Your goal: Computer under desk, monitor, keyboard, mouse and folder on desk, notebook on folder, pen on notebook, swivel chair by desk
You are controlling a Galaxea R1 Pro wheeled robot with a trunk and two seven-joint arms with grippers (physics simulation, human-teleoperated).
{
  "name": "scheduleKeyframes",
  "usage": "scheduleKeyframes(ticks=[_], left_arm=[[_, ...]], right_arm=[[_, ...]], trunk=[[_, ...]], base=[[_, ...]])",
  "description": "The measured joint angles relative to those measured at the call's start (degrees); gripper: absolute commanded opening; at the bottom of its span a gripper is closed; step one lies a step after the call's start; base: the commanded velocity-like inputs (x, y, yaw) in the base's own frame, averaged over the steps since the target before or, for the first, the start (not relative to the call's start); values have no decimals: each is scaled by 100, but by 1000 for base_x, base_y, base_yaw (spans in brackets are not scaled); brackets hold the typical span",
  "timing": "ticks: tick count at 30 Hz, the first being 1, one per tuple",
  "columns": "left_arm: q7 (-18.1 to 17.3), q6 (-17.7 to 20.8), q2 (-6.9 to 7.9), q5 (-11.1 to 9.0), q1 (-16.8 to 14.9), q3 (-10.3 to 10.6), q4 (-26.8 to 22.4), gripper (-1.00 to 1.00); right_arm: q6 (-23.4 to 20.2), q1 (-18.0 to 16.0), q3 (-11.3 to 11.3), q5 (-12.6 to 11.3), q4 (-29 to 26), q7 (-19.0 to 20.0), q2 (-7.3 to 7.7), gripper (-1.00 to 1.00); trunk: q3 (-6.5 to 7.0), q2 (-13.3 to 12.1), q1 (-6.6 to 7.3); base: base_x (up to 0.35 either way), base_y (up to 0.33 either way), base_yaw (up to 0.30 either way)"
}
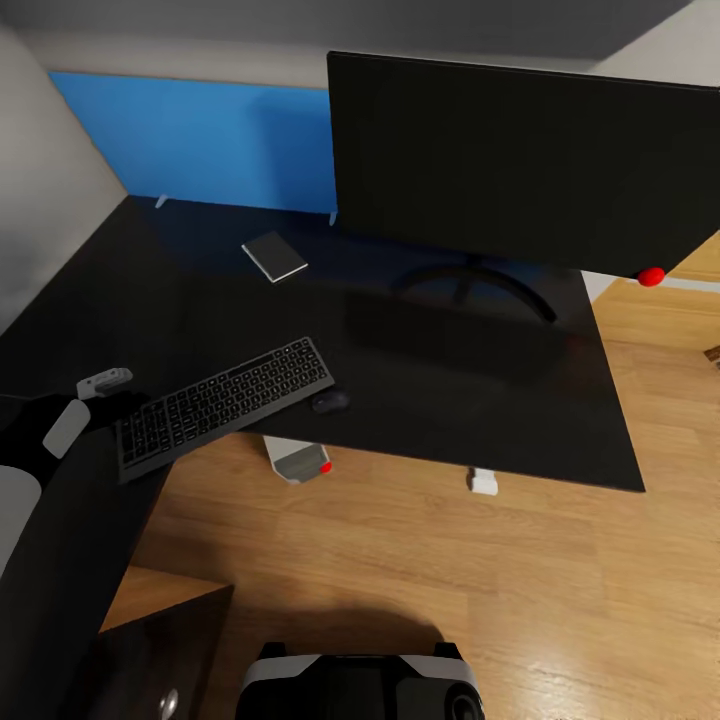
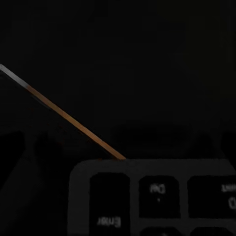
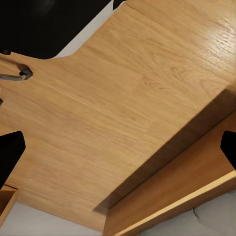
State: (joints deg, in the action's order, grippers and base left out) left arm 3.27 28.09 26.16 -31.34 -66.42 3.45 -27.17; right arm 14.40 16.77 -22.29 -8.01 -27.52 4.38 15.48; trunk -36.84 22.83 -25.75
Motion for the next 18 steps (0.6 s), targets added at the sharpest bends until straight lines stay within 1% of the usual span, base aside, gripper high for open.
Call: scheduleKeyframes(ticks=[9,13,18], left_arm=[[1,1,3,2,0,-3,0,100],[0,3,5,1,0,-4,0,100],[-1,0,6,-1,0,-3,0,100]], right_arm=[[0,0,0,0,0,0,0,100],[0,0,0,0,0,0,0,100],[0,0,0,0,0,0,0,100]], trunk=[[0,0,0],[0,0,-1],[0,0,0]], base=[[-7,-4,0],[-90,-18,0],[-27,-7,0]])
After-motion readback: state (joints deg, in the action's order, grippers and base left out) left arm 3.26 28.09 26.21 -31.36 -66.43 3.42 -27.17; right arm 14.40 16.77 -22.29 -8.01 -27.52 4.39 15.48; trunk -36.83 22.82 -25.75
